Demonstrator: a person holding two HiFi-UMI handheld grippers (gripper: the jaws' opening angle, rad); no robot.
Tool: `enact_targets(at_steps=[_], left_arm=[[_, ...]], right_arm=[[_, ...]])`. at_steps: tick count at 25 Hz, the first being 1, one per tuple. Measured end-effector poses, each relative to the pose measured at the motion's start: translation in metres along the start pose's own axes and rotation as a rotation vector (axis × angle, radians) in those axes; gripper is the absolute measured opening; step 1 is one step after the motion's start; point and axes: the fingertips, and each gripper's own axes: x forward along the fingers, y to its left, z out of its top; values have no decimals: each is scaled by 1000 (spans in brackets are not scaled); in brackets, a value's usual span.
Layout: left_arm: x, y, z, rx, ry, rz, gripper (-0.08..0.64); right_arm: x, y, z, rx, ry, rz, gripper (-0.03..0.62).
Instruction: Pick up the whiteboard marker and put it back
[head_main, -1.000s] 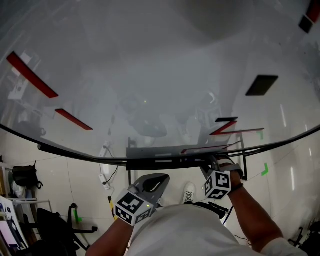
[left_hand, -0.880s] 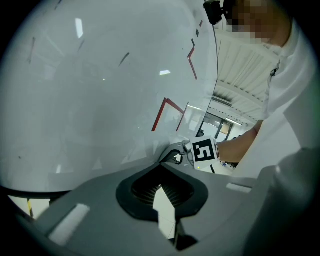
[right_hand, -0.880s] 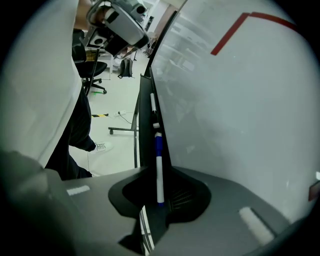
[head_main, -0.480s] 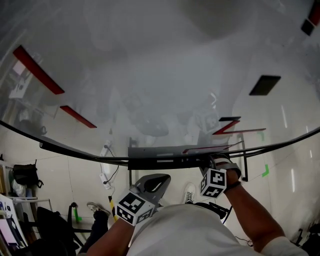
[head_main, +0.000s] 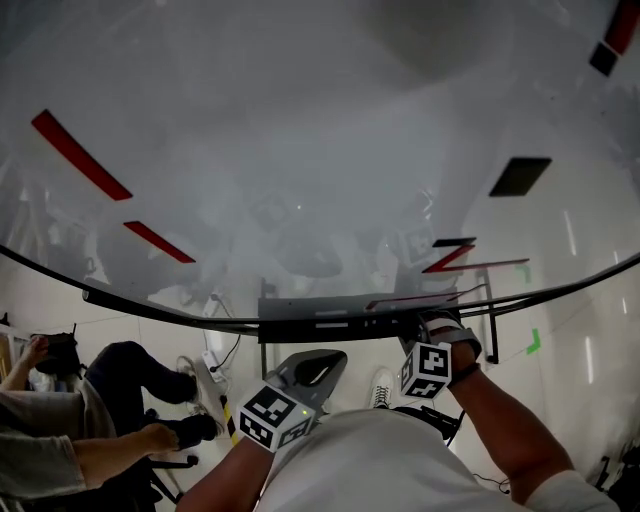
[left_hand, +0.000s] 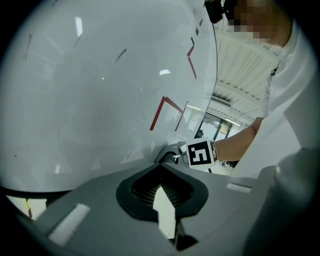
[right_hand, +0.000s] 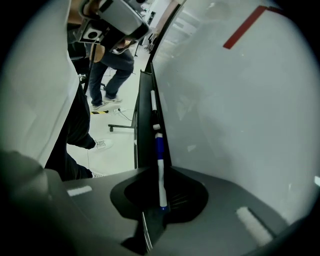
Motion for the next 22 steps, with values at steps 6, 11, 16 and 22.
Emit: enact_targets(at_steps=[6, 11, 16, 22], left_arm=[[-1, 2, 0, 0, 8, 6, 17], [-3, 3, 0, 0, 8, 11, 17], [-3, 4, 1, -3, 5, 14, 17], [-1, 3, 4, 10, 8, 10, 17]], right_arm=[[0, -1, 0, -61, 23, -26, 31], [-12, 2, 0, -50, 3, -22, 34], [-42, -5, 13, 190, -144, 2, 34], [-58, -14, 9, 313, -205, -12, 34]])
